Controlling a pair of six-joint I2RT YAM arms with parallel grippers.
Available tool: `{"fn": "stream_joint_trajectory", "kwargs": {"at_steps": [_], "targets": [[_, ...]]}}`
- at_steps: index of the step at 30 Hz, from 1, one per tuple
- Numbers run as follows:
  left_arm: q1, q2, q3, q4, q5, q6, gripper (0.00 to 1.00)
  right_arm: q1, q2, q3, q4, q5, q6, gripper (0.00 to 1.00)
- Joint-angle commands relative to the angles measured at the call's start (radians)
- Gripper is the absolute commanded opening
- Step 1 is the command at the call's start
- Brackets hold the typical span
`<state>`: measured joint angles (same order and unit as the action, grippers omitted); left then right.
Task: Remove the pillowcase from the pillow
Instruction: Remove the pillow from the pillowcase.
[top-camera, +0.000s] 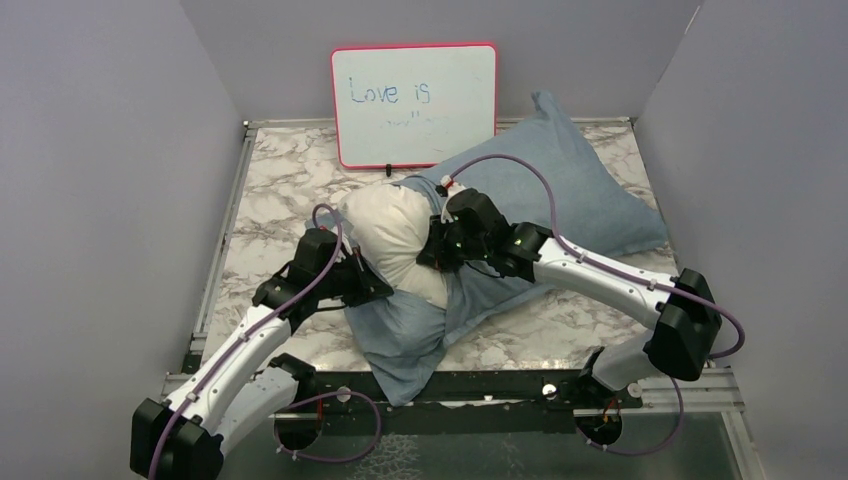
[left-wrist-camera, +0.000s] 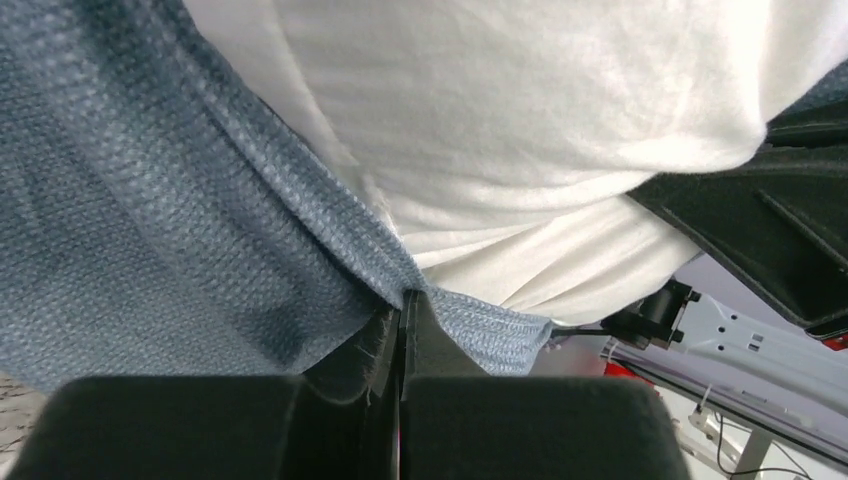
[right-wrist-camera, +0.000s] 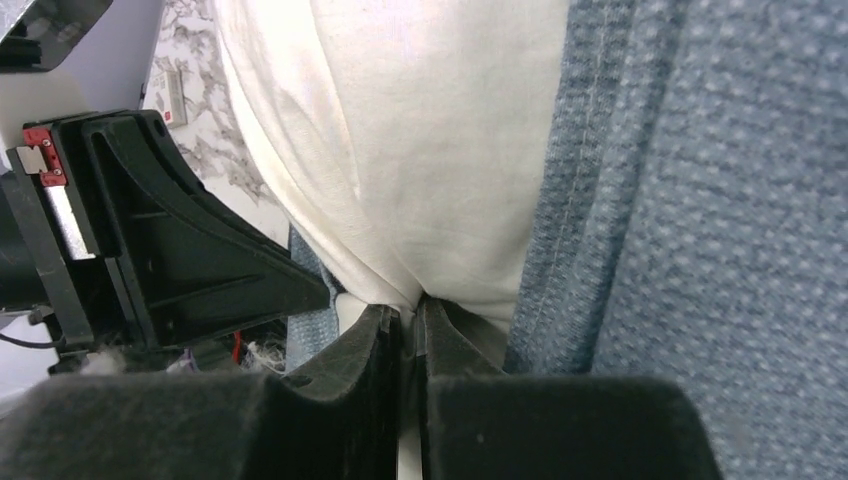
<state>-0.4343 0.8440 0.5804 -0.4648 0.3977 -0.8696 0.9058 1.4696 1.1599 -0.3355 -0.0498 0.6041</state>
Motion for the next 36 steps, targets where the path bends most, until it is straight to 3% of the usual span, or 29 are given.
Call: {"fn": "stream_joint_trajectory", "kwargs": {"at_steps": [1,6,12,22,26,29,36], "targets": [[-0.006,-0.042,-0.003,-0.109,0.027,0.069,0.0,0.002,-0.038,0.031,0.002,0.136,0.033,0.01],[-0.006,-0.129,-0.002,-0.198,0.088,0.097,0.0,0.002,-0.014,0.12,-0.001,0.181,0.067,0.0],[-0.008,-0.155,-0.085,-0.206,0.2,0.124,0.0,0.001,-0.021,0.141,0.14,0.176,0.082,0.01],[-0.019,-0.083,-0.106,-0.107,0.126,0.082,0.0,0.008,0.016,0.098,0.111,-0.036,0.007,0.01],[-0.091,-0.004,-0.11,-0.031,0.098,0.072,0.0,0.01,-0.036,0.023,0.23,-0.035,0.077,0.01],[-0.167,0.055,-0.097,-0.028,0.039,0.074,0.0,0.01,-0.021,0.087,0.266,-0.028,0.099,0.01],[-0.251,0.016,-0.129,-0.01,0.006,0.026,0.0,0.008,-0.01,0.171,0.311,0.277,0.141,0.01]]}}
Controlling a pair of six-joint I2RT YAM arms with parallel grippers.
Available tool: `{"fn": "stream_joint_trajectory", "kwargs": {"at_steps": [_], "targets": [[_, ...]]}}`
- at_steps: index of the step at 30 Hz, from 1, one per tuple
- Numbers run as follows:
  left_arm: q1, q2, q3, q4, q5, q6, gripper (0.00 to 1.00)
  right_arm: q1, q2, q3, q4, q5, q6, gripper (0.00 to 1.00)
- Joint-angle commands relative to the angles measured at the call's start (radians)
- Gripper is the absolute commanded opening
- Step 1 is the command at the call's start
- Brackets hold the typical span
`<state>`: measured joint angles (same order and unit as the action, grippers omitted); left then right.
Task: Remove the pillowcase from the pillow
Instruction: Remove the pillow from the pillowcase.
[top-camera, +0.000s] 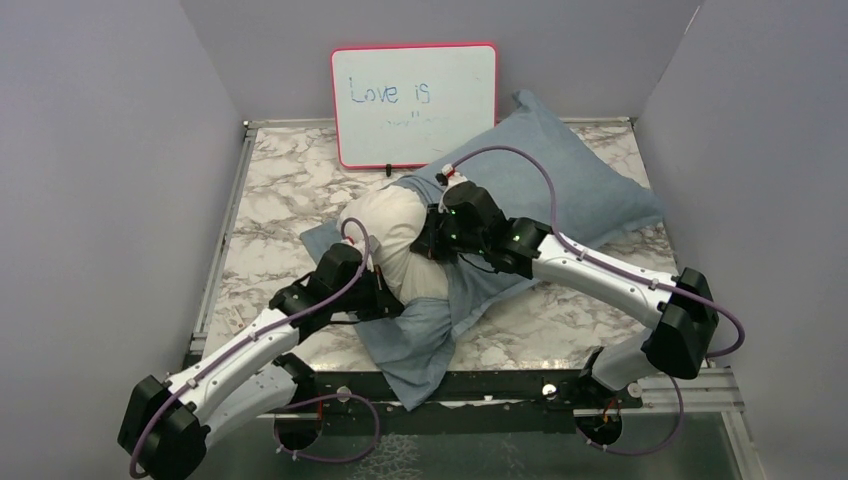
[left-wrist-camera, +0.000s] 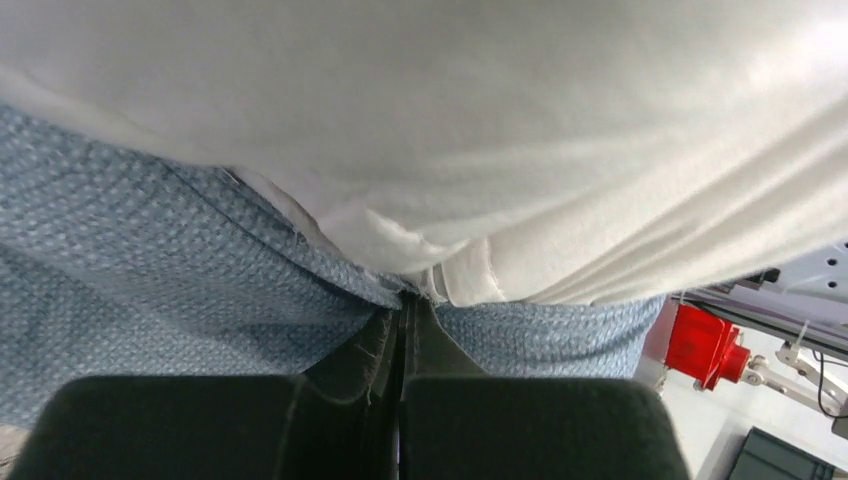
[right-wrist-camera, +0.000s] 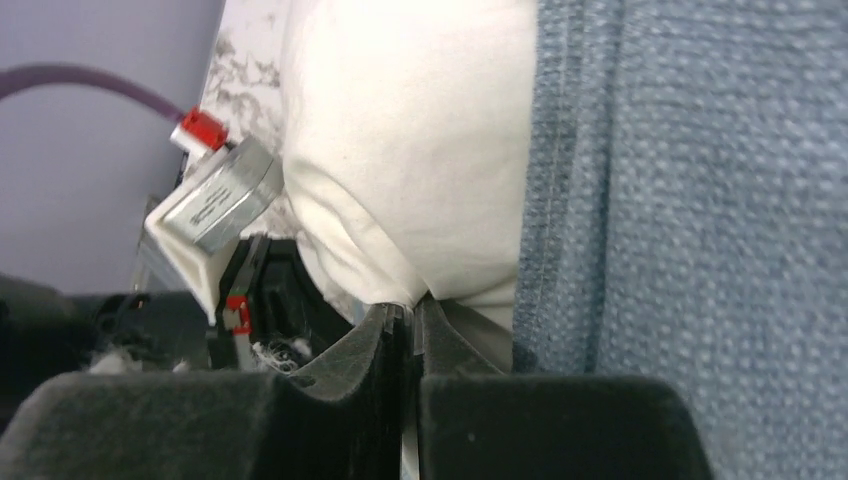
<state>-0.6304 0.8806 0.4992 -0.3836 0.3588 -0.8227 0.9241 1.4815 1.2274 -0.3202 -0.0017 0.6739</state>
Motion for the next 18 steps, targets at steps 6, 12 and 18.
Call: {"fn": "stream_joint_trajectory", "kwargs": {"at_steps": [6,12,18], "targets": [[-0.069,-0.165,-0.13,-0.093,0.097,-0.075,0.0,-0.011,-0.042,0.103,0.402,0.312,0.094,0.01],[-0.075,-0.237,-0.124,-0.107,0.095,-0.099,0.0,-0.01,-0.012,0.134,0.313,0.201,0.026,0.01],[-0.075,-0.2,-0.012,-0.085,-0.094,-0.117,0.13,0.019,-0.054,0.032,0.209,0.078,0.034,0.01]]}}
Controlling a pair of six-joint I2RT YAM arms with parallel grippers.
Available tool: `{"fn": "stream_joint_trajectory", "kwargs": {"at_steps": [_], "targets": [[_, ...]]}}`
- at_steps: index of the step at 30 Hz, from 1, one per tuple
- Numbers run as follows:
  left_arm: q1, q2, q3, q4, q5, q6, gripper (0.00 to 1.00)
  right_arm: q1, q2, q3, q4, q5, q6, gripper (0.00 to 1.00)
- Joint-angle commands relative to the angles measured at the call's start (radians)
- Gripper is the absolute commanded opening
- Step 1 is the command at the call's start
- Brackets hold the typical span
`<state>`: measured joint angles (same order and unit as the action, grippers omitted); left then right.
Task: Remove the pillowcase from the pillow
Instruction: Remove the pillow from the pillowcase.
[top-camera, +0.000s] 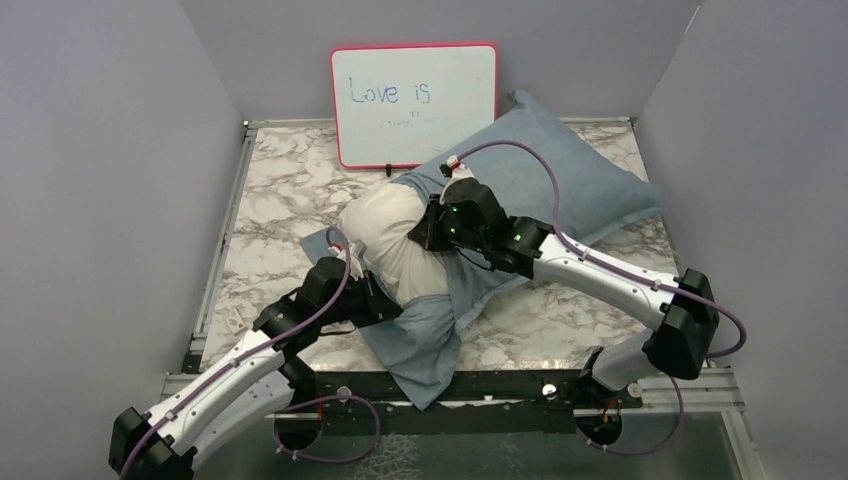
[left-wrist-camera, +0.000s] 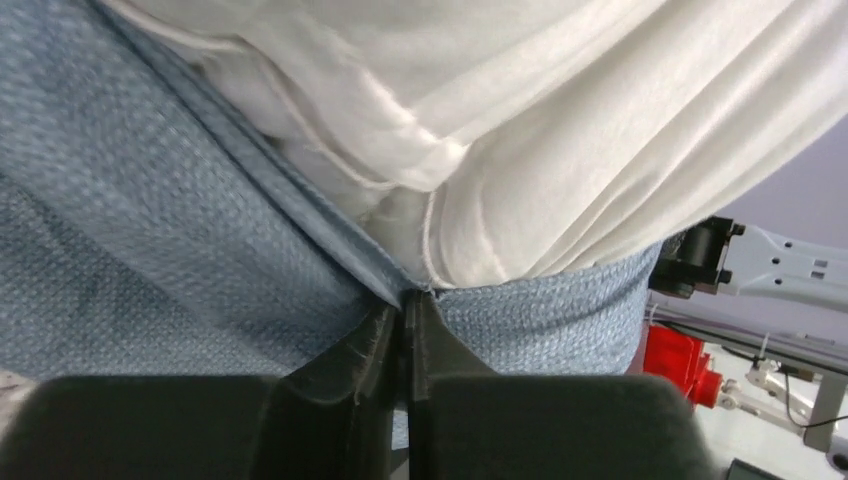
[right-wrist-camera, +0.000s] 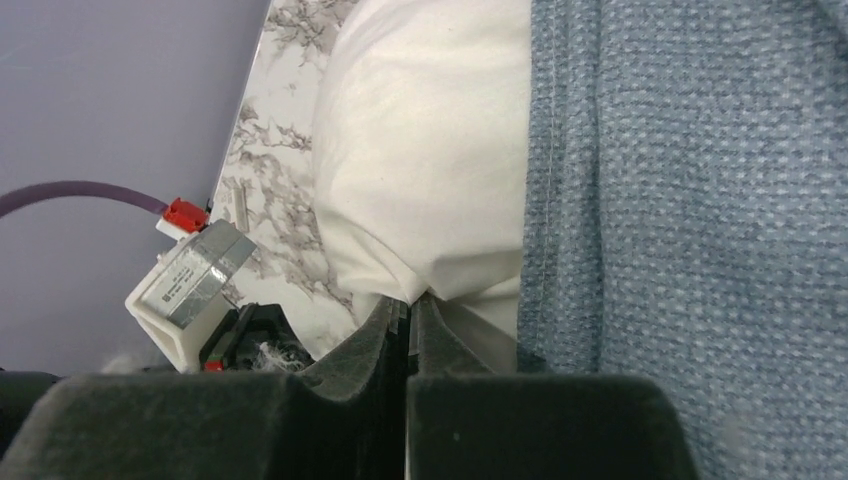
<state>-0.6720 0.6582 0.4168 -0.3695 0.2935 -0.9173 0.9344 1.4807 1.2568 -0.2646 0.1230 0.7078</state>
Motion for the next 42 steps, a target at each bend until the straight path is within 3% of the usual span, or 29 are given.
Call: {"fn": "stream_joint_trajectory", "kwargs": {"at_steps": [1,3,11,17,21,24,29,31,33,42], "targets": [[-0.034,0.027,0.095,-0.099,-0.061,-0.021,0.23,0.016,-0.057,0.002,0.112,-0.058,-0.013,0.01],[-0.034,0.028,0.14,-0.101,-0.12,-0.018,0.43,0.022,-0.058,0.003,0.027,-0.08,-0.035,0.01],[-0.034,0.026,0.236,-0.081,-0.174,-0.038,0.66,0.024,-0.135,-0.182,0.019,-0.214,-0.038,0.01],[-0.034,0.013,0.256,-0.084,-0.282,-0.048,0.73,0.024,-0.173,-0.227,0.063,-0.229,-0.01,0.01],[-0.033,0.013,0.258,-0.083,-0.397,-0.038,0.87,0.024,-0.18,-0.23,0.063,-0.238,0.001,0.01],[-0.032,0.034,0.227,0.02,-0.414,0.0,0.92,0.024,-0.198,-0.245,0.084,-0.25,0.015,0.01],[-0.032,0.134,0.166,0.185,-0.353,0.002,0.92,0.024,-0.22,-0.248,0.098,-0.27,0.025,0.01],[-0.032,0.171,0.144,0.254,-0.313,0.002,0.9,0.024,-0.228,-0.248,0.094,-0.279,0.025,0.02],[-0.031,0.197,0.136,0.289,-0.283,0.005,0.81,0.024,-0.244,-0.247,0.081,-0.29,0.019,0.06],[-0.023,0.277,0.172,0.211,-0.21,0.064,0.15,0.024,-0.416,-0.323,0.029,-0.414,-0.138,0.32]]}}
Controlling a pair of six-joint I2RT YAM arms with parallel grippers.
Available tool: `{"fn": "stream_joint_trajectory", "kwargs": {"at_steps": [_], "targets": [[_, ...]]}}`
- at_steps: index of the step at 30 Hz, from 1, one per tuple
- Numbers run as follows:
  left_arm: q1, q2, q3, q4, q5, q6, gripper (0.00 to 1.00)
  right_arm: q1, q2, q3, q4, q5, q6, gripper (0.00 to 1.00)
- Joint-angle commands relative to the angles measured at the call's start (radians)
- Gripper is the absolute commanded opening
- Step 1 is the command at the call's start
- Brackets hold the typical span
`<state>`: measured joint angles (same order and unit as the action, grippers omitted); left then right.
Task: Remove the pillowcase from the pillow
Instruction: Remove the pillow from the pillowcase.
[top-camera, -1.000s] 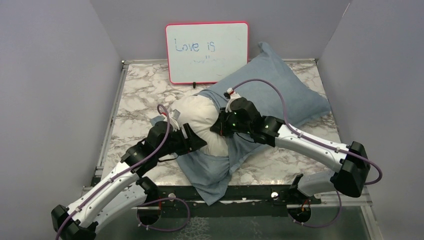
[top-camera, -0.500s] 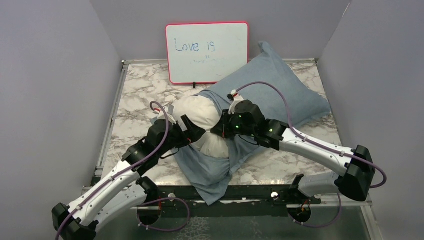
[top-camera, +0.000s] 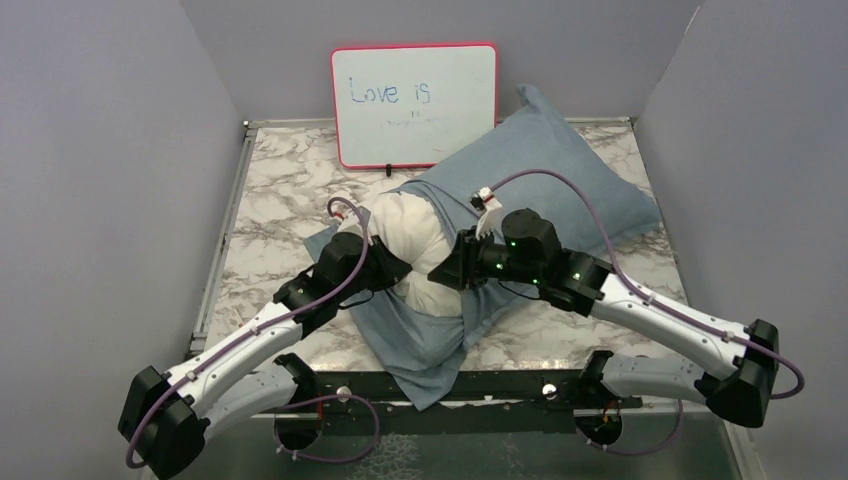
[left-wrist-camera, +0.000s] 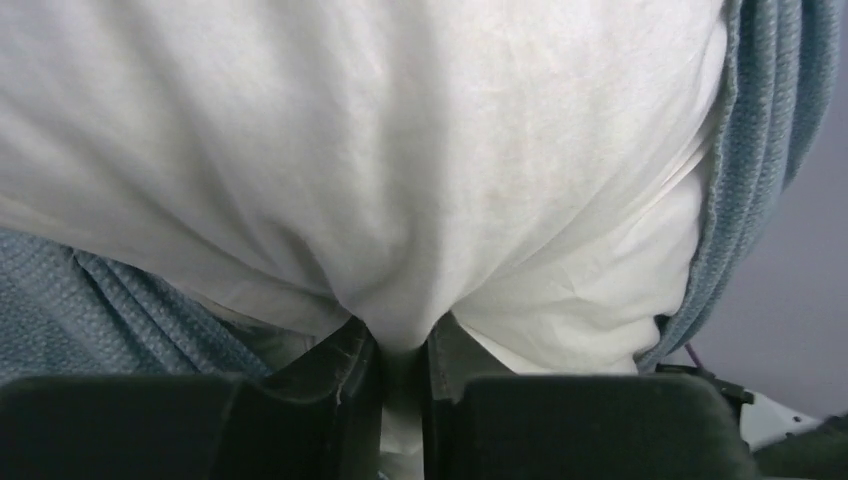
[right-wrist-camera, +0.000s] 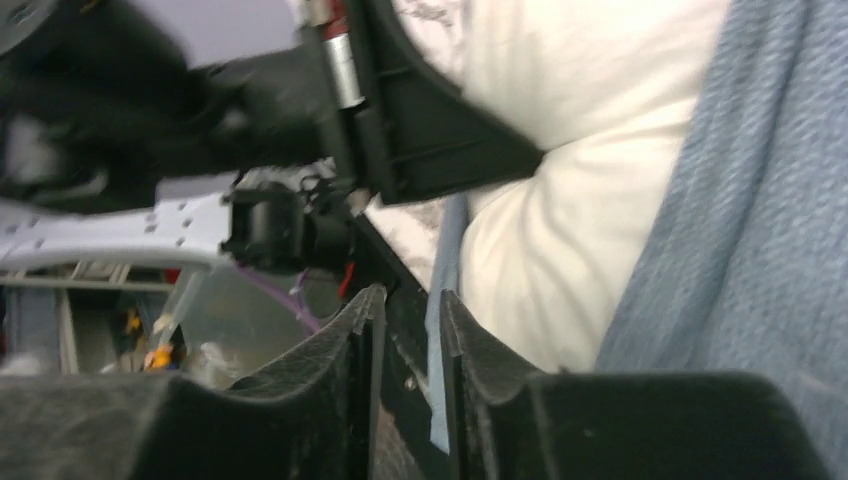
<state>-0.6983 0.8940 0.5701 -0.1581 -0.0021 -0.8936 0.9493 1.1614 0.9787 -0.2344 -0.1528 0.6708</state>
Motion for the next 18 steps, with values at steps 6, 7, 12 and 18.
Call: {"fn": "stream_joint_trajectory", "kwargs": {"at_steps": [6,7,12,18], "targets": [[0.006,0.1,0.07,-0.014,0.113,0.064,0.0,0.052,-0.047,-0.023,-0.064,-0.293,-0.208,0.46],[0.007,0.106,0.079,-0.018,0.11,0.067,0.0,0.078,-0.024,-0.018,-0.085,-0.28,-0.219,0.47],[0.01,0.119,0.13,-0.062,0.102,0.084,0.0,0.181,0.044,-0.036,-0.118,-0.131,-0.221,0.54],[0.012,0.115,0.134,-0.098,0.113,0.099,0.0,0.189,0.04,-0.026,-0.131,-0.012,-0.21,0.56]]}}
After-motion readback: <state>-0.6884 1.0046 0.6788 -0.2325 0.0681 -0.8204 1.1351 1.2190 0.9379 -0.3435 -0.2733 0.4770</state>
